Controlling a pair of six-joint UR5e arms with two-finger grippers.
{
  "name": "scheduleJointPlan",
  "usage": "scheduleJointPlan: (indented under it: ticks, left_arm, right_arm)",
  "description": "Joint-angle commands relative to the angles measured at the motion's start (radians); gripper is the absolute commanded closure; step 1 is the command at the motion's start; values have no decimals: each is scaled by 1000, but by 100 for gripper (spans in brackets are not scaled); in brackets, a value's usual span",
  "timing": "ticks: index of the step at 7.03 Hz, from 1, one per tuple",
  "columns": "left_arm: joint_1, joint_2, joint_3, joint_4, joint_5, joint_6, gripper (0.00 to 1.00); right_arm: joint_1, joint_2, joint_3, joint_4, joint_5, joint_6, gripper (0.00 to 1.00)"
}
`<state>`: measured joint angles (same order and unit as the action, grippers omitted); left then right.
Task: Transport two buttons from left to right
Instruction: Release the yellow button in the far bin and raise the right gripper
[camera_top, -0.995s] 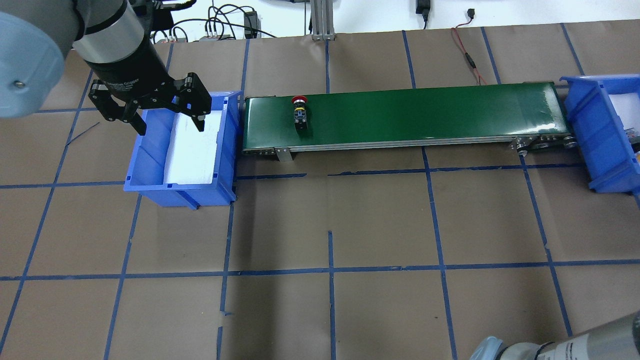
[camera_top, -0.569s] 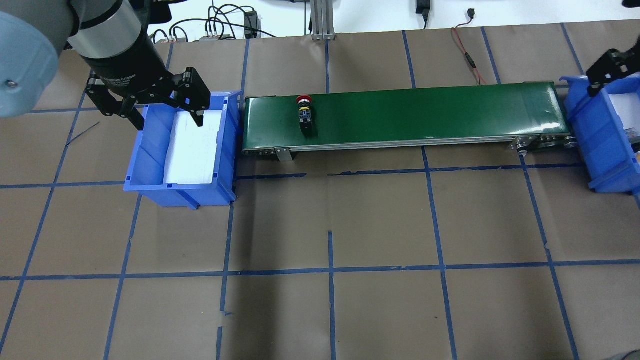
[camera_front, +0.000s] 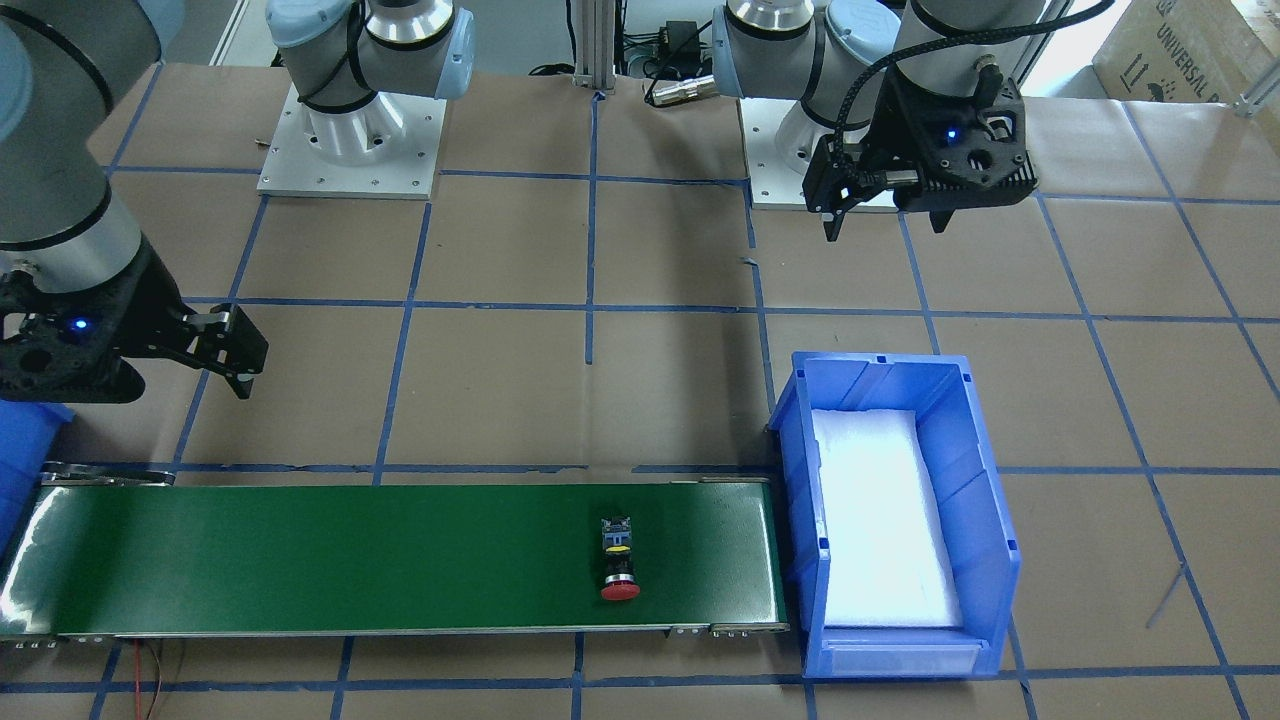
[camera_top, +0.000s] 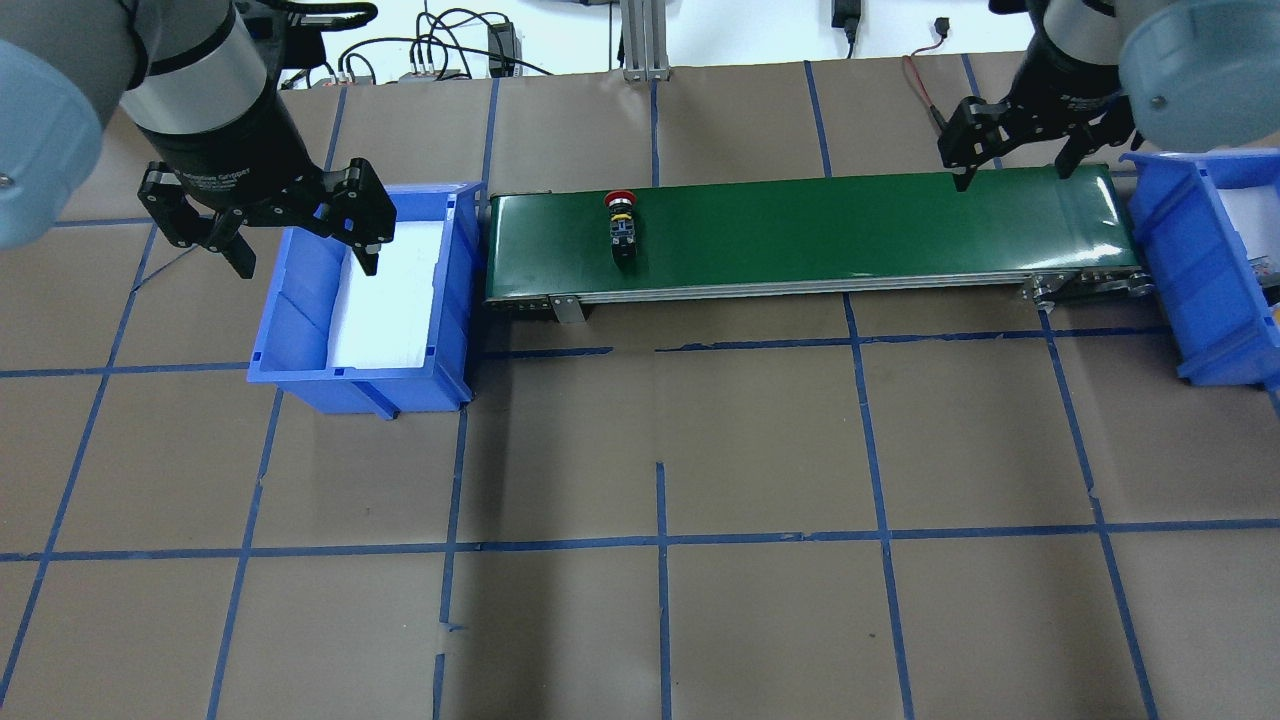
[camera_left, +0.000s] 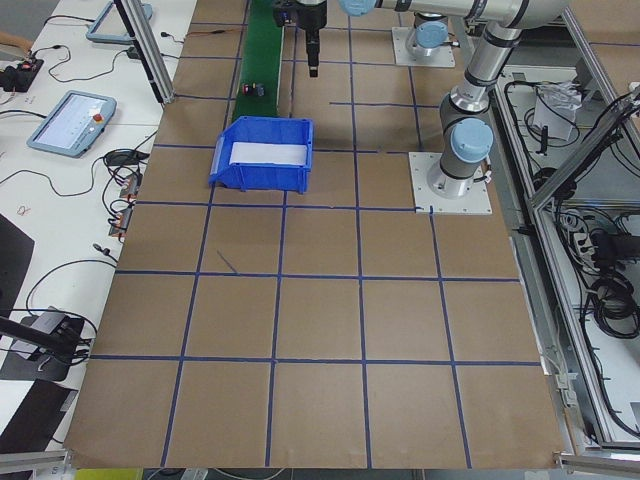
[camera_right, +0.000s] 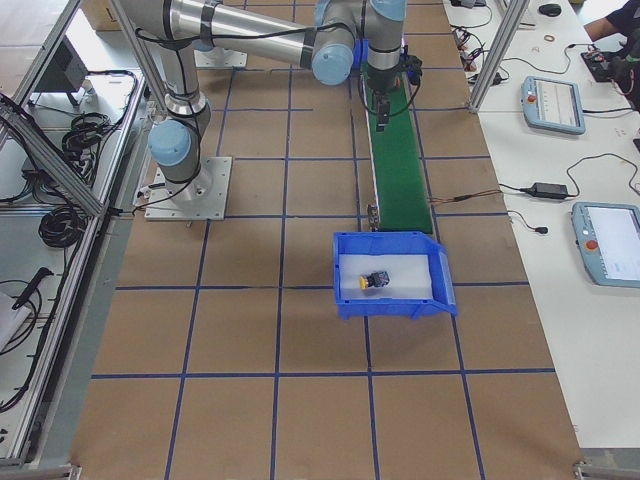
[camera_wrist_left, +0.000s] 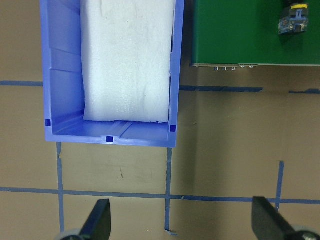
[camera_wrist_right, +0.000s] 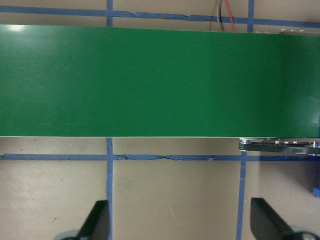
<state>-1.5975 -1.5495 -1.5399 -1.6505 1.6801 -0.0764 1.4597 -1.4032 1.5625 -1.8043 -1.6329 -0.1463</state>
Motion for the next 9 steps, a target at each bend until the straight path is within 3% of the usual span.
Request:
scheduleJointPlan:
  ticks: [1,9]
  left_arm:
    - [34,-1,-3,43,6,3,0]
    - [47,-17,1,106,-3,7,0]
  right_arm:
    - [25,1,4,0,1,40,0]
    - [27,-7,27,0,5,41,0]
